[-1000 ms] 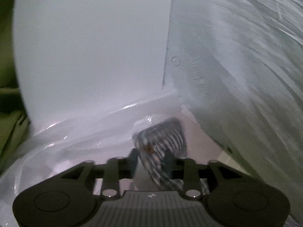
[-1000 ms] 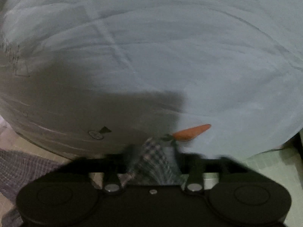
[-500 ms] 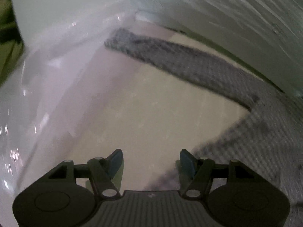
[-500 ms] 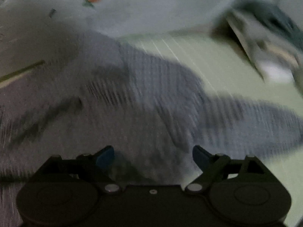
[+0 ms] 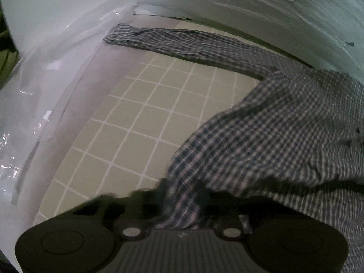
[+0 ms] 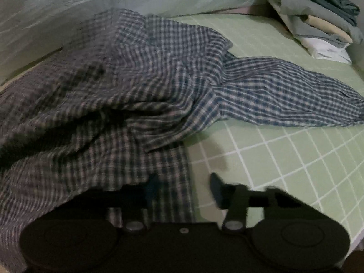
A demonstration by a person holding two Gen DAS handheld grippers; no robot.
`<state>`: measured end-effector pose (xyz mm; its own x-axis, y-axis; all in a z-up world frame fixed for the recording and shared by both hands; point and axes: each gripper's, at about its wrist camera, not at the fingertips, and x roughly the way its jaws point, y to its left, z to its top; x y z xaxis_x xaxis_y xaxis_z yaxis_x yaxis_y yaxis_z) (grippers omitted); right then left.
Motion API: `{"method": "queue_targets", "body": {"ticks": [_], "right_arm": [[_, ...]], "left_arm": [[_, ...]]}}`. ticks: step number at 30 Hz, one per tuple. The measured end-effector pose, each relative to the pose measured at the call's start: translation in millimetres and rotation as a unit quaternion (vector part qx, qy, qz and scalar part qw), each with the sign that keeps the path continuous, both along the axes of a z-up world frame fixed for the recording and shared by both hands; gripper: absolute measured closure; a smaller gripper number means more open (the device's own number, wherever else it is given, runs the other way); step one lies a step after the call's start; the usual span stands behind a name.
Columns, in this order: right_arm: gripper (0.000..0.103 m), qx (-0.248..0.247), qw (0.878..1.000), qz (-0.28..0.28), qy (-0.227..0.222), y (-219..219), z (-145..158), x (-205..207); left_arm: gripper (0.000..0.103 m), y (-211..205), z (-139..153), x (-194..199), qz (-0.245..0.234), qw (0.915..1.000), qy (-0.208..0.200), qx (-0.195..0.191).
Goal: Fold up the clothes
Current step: 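Open both grippers and drop the shirt spread on the table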
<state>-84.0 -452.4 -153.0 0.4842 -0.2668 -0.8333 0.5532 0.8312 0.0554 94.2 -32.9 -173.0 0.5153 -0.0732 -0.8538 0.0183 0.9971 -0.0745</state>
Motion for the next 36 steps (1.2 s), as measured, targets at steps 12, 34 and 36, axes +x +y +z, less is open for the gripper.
{"method": "queue_targets", "body": {"ticks": [12,34,36], "right_arm": [[0.103,-0.016,0.999,0.030,0.018,-22.2,3.0,-41.9],[0.040,-0.022,0.999,-0.019,-0.019,-149.2,30.0,-80.0],[0.014,-0.028,0.999,-0.008,-0.040,-154.4,35.5,-62.0]], "left_arm": [[0.099,-22.0,11.1,-67.0,0.030,0.9995,0.010,0.005],[0.018,-97.0,58.9,-106.2,0.087,0.9952,-0.005,0.045],[0.014,-109.4,64.2,-91.9,0.067,0.9961,-0.010,0.056]]}}
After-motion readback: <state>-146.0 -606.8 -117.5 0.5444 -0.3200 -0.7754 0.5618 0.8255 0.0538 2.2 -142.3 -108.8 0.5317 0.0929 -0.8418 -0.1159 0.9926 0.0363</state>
